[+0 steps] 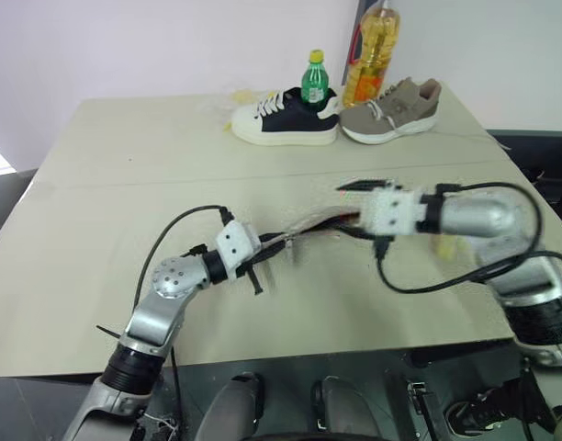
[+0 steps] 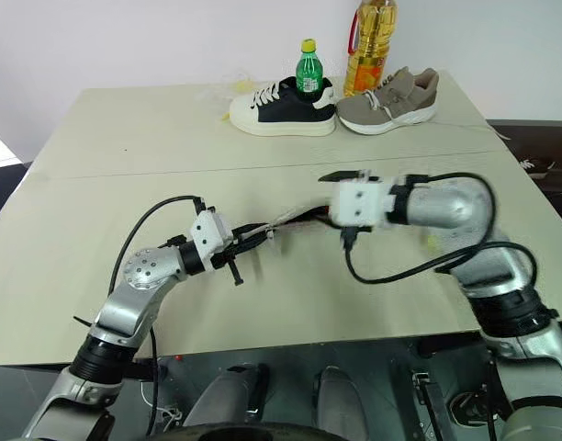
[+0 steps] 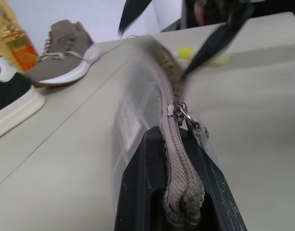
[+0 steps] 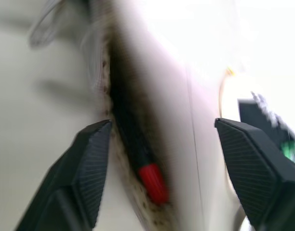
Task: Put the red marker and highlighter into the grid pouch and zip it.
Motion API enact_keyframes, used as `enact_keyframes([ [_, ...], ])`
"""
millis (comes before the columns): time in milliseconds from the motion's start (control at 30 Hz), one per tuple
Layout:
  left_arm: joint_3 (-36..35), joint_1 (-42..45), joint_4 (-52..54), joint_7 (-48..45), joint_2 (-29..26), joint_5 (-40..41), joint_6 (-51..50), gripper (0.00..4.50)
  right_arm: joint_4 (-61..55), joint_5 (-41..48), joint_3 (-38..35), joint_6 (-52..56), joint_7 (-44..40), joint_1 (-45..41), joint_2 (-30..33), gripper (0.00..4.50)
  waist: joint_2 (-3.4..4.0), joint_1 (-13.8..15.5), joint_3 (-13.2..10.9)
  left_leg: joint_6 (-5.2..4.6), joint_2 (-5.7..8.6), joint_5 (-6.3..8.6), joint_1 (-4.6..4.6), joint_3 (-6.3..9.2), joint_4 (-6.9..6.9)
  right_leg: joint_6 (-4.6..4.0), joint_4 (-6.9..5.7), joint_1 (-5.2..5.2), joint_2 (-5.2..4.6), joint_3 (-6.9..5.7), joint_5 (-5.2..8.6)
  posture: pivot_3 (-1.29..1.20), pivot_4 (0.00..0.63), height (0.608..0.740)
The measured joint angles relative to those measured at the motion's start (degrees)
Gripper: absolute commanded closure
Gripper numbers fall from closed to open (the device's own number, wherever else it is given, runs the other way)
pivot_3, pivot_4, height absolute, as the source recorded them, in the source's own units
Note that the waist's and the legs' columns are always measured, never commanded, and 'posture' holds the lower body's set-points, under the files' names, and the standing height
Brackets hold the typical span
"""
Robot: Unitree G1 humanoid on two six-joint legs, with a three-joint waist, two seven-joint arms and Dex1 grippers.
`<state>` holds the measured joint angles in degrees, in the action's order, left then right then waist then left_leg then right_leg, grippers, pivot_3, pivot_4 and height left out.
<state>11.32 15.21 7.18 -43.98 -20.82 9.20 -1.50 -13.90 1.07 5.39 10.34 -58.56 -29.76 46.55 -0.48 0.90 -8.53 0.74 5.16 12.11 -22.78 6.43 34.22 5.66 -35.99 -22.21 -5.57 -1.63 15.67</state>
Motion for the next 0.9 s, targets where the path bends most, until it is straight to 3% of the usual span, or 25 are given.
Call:
enact_keyframes([
  [67,0.0,0.7,-1.3,1.8,1.2,-0.9,0.8,4.50,-0.6,5.6,-5.6,10.2,0.7,0.5,0.3,1.18,-0.01,0.0,0.0,0.00,0.00,0.00,0.00,0.00,0.03,-0.01,0.01,0.03,0.00,0.00,0.00,0.00,0.150,0.738],
  [100,0.0,1.5,-2.6,3.1,2.1,-1.6,1.0,4.50,1.2,7.9,-10.2,16.9,3.0,0.5,0.3,0.75,-0.03,0.1,0.0,0.00,0.01,0.00,0.00,0.00,0.08,-0.03,0.00,0.04,0.00,0.00,-0.01,0.00,0.150,0.738],
  [200,0.2,2.4,-4.3,4.3,3.1,-2.5,1.8,4.50,5.4,8.6,-14.9,27.2,9.2,0.5,-0.1,0.03,-0.07,0.1,0.1,0.00,0.00,0.00,0.04,-0.01,0.08,-0.04,-0.01,0.09,0.00,0.00,-0.01,0.00,0.150,0.738],
  [400,0.6,4.2,-7.2,5.3,3.5,-4.7,3.3,4.50,16.4,6.0,-22.6,50.0,28.3,0.2,-6.9,0.03,0.05,-0.4,0.1,-0.01,-0.04,-0.01,-0.03,-0.12,0.01,-0.05,-0.11,-0.13,0.00,0.06,-0.03,0.00,0.150,0.738],
  [600,1.0,5.4,-9.0,5.5,4.2,-5.4,4.4,4.50,19.1,6.4,-27.4,58.7,38.8,-0.6,-14.0,0.03,0.07,-0.2,0.1,-0.01,0.00,-0.01,-0.01,-0.11,0.02,-0.04,-0.11,-0.07,0.01,0.05,-0.04,0.00,0.150,0.738],
  [700,1.0,5.4,-9.3,5.5,4.6,-5.5,4.6,4.50,19.4,7.0,-27.4,60.0,40.5,-0.2,-14.7,0.83,0.07,-0.2,0.1,-0.02,0.01,-0.01,-0.01,-0.11,0.02,-0.04,-0.11,-0.06,0.01,0.05,-0.04,0.00,0.150,0.738],
  [867,1.0,5.4,-9.4,5.5,4.7,-5.7,4.6,4.50,20.0,7.5,-27.9,59.6,42.1,-0.2,-14.8,3.36,0.07,-0.2,0.1,-0.02,0.00,-0.01,0.00,-0.11,0.03,-0.04,-0.12,-0.04,0.03,0.03,-0.04,0.00,0.150,0.738],
  [900,1.0,5.4,-9.4,5.5,4.7,-5.8,4.7,4.50,20.1,7.7,-27.7,59.4,42.1,-0.2,-14.7,3.65,0.07,-0.3,0.1,-0.02,0.00,-0.01,0.01,-0.11,0.03,-0.03,-0.12,-0.04,0.03,0.04,-0.04,0.00,0.150,0.738],
])
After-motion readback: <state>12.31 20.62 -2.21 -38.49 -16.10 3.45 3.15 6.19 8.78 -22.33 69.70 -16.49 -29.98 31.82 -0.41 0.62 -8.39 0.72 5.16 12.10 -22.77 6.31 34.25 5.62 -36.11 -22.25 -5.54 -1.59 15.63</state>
